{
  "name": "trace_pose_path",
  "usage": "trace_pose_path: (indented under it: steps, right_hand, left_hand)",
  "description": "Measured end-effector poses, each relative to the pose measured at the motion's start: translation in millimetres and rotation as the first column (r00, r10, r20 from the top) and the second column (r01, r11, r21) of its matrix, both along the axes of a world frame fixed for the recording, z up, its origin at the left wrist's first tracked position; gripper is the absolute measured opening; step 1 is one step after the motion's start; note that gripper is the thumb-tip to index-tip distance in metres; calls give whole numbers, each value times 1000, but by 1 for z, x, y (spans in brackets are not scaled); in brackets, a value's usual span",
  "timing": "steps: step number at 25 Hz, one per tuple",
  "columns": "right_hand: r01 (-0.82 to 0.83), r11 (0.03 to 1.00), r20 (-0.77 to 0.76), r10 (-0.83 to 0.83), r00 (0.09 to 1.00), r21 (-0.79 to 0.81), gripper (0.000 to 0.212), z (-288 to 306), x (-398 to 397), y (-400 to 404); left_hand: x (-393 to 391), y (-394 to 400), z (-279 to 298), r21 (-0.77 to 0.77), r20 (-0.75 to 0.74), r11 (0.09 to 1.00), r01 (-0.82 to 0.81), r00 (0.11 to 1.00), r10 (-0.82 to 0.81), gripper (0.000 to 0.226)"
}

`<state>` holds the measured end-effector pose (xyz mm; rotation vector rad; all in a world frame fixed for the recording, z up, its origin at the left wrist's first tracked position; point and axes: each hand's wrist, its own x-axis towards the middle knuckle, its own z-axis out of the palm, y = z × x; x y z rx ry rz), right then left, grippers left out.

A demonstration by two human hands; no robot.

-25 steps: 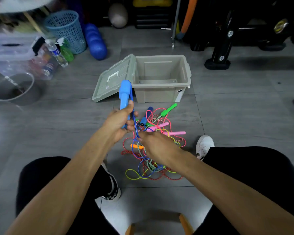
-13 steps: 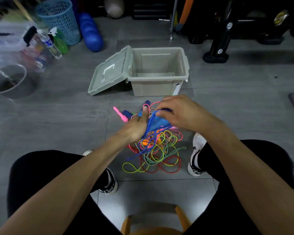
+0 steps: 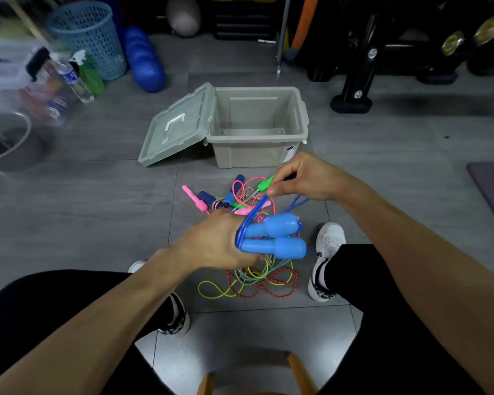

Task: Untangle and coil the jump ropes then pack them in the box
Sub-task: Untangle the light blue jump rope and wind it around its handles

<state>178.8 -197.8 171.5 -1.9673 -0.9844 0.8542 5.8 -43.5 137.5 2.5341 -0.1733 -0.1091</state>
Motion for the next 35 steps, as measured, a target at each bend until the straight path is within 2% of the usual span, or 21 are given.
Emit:
trace_pose_path:
  steps: [2, 3, 5, 7, 8, 9, 11, 13, 15, 18, 22, 24, 28, 30, 33, 35]
  right_hand:
    - [26, 998, -78, -22, 997, 53, 10, -8, -5, -3]
    - [33, 998, -91, -28, 995, 51, 14, -14, -7, -3]
    - [50, 998, -84, -48, 995, 25, 15, -24, -12, -3]
    - [50, 999, -60, -50, 997, -1, 15, -33, -19, -1]
    - [20, 1000, -24, -20, 1000, -24, 19, -36, -26, 2]
    - [-32, 998, 30, 33, 999, -51, 22, -38, -38, 8]
    - [-138, 983, 150, 155, 976, -118, 28, -41, -63, 19]
    - [-224, 959, 235, 261, 936, -175, 31, -37, -81, 25]
    - [-264, 939, 321, 324, 890, -219, 27, -26, -83, 23]
    - [-222, 947, 458, 307, 834, -231, 20, -7, -67, 13]
    - [-186, 978, 466, 208, 860, -93, 17, 1, -52, 9]
    - [-197, 979, 460, 196, 866, -45, 11, -5, -47, 11]
    - [-153, 987, 448, 161, 880, -53, 14, -17, -34, 11]
    - [-164, 986, 406, 164, 899, -36, 15, -22, -34, 13]
    - [-214, 977, 362, 204, 910, -12, 13, -22, -40, 20]
    - [-209, 978, 326, 204, 923, -20, 12, -23, -38, 21]
  left_hand:
    - [-1, 8, 9, -257, -103, 950, -179, 982, 157, 22]
    - [0, 11, 12, -379, -169, 885, -270, 961, 220, 22]
    - [2, 16, 15, -556, -265, 696, -454, 891, 369, 24]
    - [10, 24, 14, -608, -356, 475, -636, 753, 553, 25]
    - [15, 28, 11, -582, -380, 396, -711, 668, 640, 26]
    - [19, 31, 8, -526, -372, 363, -769, 592, 715, 26]
    - [21, 35, 4, -407, -301, 374, -833, 509, 807, 31]
    - [18, 37, 1, -346, -236, 424, -837, 515, 824, 44]
    - [14, 37, -6, -225, -144, 568, -792, 603, 784, 41]
    - [9, 27, -17, -20, -117, 763, -646, 760, 640, 40]
    - [0, 2, -18, 64, -127, 915, -398, 907, 403, 31]
    - [-6, -7, -15, 14, -141, 948, -319, 938, 318, 31]
    - [-11, -6, -12, -152, -152, 922, -356, 930, 334, 48]
    - [-10, -4, -12, -45, -131, 962, -268, 957, 260, 47]
    - [-11, -9, -13, 300, -64, 942, -148, 983, 175, 42]
    - [-12, -9, -11, 324, 22, 934, -153, 988, 154, 46]
